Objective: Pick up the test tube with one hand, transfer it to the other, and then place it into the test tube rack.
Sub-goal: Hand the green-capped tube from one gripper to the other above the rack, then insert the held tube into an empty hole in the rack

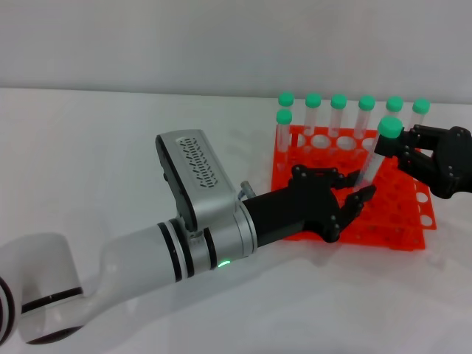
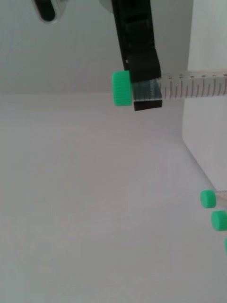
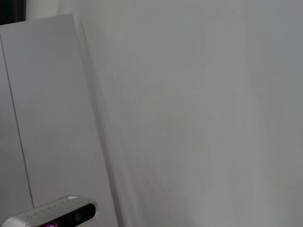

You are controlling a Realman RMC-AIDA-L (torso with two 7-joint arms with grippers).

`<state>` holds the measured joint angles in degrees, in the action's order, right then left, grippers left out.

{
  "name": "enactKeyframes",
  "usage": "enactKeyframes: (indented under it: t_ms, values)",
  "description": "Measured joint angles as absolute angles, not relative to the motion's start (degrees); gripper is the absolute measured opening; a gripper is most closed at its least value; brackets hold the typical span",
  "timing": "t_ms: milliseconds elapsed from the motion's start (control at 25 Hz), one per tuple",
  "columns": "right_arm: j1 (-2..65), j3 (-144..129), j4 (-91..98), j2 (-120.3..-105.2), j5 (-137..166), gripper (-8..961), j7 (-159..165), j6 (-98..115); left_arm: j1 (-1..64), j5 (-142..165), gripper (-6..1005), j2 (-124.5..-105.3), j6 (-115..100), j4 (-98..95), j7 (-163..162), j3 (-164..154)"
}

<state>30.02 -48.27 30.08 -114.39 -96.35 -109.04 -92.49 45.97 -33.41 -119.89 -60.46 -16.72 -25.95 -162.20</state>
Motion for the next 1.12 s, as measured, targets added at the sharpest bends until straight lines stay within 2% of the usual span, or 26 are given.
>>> enactKeyframes:
  t_ms: [600,800,1000,1120]
  values:
    - [29.89,-46.57,29.92,-114.67,-97.33,201,-109.72,-92.50,43.90,-33.65,191,-120.02,-59.64,-16.46,-19.76,-159.86]
    - [29.67,-43.06,29.50,-115.21,-98.25,201,-111.30,-91.38,38.21,-33.77,400,-120.26,-60.32,-17.68,-8.96,-155.52]
    - [31.58,-42.94,26.13,-115.39,-102.78,201,-115.32,-87.25,27.81,-33.90,603,-120.21,-61.99,-20.87,-1.23,-146.49]
    - [35.08,-43.06,22.78,-115.71,-103.41,201,-119.38,-84.75,22.30,-35.56,715,-120.17,-64.90,-21.05,-1.45,-142.17]
